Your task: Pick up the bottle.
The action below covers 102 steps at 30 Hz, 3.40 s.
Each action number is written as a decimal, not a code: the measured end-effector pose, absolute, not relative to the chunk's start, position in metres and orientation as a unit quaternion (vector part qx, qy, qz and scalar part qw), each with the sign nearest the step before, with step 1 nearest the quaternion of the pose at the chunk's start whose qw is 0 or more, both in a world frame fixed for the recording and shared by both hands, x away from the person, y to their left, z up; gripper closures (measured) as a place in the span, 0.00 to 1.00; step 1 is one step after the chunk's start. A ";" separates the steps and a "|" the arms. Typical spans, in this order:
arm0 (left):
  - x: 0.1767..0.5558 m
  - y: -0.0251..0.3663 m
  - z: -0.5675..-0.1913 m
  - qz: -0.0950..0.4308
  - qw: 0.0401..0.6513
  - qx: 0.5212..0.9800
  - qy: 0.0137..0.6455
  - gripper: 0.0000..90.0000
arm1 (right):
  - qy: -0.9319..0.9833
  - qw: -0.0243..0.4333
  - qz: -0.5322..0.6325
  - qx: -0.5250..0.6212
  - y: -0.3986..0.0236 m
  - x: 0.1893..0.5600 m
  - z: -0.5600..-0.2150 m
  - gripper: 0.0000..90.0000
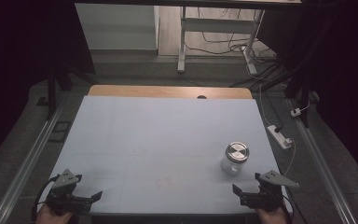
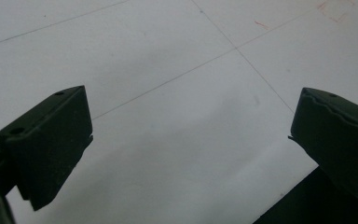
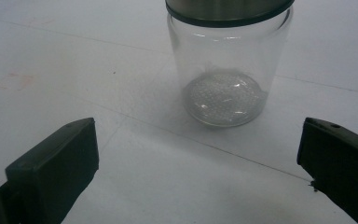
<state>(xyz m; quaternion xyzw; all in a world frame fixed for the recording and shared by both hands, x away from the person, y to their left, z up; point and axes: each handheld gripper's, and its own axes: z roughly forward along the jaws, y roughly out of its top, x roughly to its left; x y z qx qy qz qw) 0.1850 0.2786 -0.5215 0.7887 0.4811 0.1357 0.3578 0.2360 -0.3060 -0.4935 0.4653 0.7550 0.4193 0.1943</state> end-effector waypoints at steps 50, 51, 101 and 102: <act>0.183 0.280 -0.521 0.134 0.365 0.786 0.481 0.00 | 0.765 0.198 0.433 0.433 -0.298 0.256 -0.484 0.00; 0.183 0.280 -0.521 0.134 0.365 0.786 0.481 0.00 | 0.765 0.200 0.433 0.434 -0.298 0.257 -0.485 0.00; 0.185 0.280 -0.522 0.126 0.366 0.787 0.480 0.00 | 0.789 0.218 0.375 0.435 -0.279 0.318 -0.499 0.16; 0.185 0.280 -0.522 0.126 0.366 0.787 0.480 0.00 | 0.790 0.222 0.373 0.433 -0.278 0.318 -0.499 0.16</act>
